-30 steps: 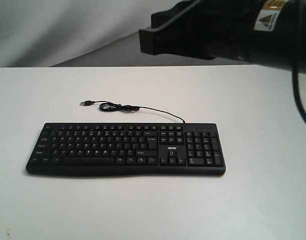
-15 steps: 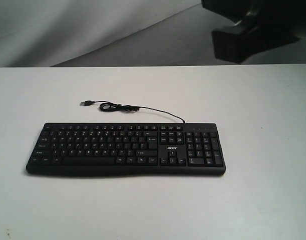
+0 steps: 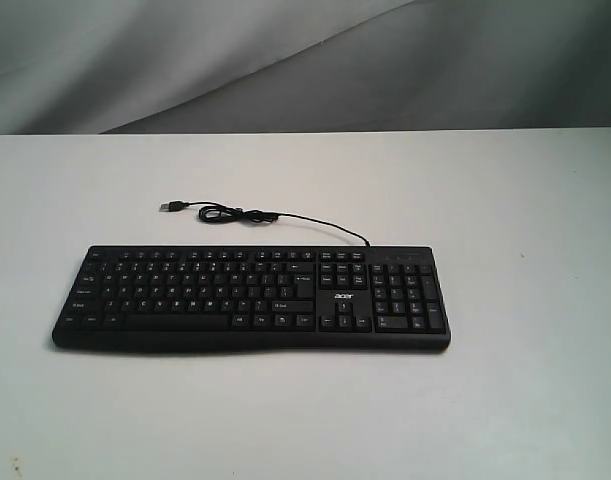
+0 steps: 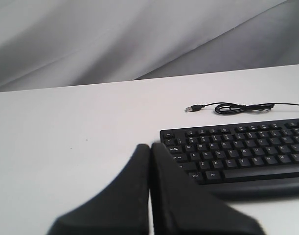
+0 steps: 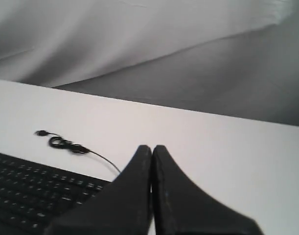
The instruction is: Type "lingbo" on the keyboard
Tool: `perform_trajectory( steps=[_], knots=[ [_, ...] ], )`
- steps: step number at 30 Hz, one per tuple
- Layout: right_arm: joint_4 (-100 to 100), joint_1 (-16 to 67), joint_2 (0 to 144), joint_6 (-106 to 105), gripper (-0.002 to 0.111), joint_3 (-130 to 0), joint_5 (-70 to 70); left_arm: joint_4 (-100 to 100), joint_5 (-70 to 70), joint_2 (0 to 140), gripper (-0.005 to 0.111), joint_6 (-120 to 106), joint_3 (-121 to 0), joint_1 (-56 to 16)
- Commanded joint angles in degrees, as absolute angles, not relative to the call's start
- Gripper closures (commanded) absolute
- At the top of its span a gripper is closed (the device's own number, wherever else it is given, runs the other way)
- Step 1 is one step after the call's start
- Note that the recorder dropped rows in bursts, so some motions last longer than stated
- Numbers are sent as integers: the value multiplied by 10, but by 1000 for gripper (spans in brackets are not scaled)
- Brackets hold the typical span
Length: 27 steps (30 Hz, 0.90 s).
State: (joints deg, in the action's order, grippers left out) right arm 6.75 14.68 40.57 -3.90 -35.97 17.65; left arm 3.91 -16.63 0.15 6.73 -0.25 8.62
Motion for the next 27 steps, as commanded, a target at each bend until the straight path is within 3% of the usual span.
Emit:
perform_trajectory(
  steps=[1,7,13,22,27],
  knots=[
    [88,39,292,-38,108,-262,152,34,-164,0,106,70,0,87],
    [79,-41,107,-39,108,-176,152,34,-164,0,106,70,0,87],
    [63,-54,5,-47,108,-144,164,34,-164,0,106,70,0,87],
    [51,-54,0,-60,108,-138,239,34,-164,0,106,70,0,87],
    [55,-54,0,-48,108,-76,188,34,-164,0,106,70,0,87]
  ],
)
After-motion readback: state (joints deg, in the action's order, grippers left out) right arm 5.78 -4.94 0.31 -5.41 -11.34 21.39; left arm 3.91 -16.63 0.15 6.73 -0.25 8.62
